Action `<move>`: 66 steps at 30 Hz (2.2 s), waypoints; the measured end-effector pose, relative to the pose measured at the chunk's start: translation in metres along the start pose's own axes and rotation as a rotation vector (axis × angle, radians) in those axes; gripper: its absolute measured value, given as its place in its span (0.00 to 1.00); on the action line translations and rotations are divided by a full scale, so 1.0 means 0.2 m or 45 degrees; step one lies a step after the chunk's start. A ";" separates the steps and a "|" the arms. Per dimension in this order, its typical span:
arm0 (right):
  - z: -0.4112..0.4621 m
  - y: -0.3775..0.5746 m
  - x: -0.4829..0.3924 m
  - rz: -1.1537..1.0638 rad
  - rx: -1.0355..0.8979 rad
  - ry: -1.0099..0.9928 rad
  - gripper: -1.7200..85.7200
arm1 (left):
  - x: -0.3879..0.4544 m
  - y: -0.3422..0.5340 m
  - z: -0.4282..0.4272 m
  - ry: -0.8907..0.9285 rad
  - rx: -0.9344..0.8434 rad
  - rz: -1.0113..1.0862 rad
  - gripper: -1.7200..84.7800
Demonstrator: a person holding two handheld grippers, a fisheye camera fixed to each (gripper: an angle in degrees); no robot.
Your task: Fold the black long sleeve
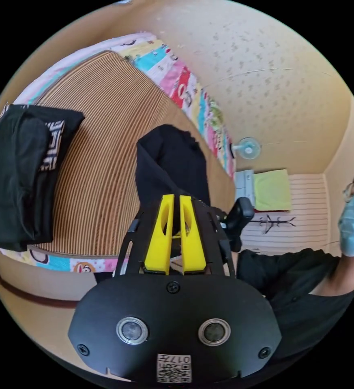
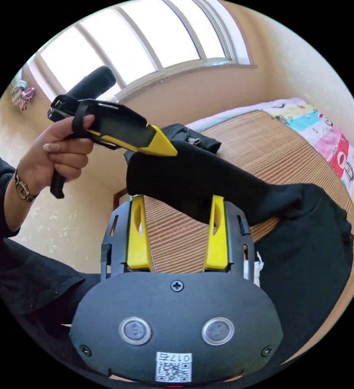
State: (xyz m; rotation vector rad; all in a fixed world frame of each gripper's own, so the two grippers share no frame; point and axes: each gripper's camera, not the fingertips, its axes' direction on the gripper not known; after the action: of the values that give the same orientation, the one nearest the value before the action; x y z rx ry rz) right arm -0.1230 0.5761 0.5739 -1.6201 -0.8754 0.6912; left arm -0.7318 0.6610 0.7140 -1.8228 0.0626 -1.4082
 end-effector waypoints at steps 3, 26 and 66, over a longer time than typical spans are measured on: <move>-0.27 -0.14 0.13 0.117 0.184 0.007 0.09 | 0.10 -0.06 -0.29 0.122 0.200 0.148 0.08; -1.77 1.97 2.06 1.600 0.805 0.089 0.17 | -0.22 -0.74 0.79 -0.368 -0.089 0.099 0.17; -2.37 3.17 0.82 2.604 1.189 -0.098 0.16 | -0.51 -0.31 0.81 -0.209 -0.061 0.087 0.06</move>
State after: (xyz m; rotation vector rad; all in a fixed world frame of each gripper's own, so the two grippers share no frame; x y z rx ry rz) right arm 0.4691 0.3844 0.0583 -1.0462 1.3514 2.0219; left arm -0.6630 0.8429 0.6648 -1.9510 0.0741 -1.2157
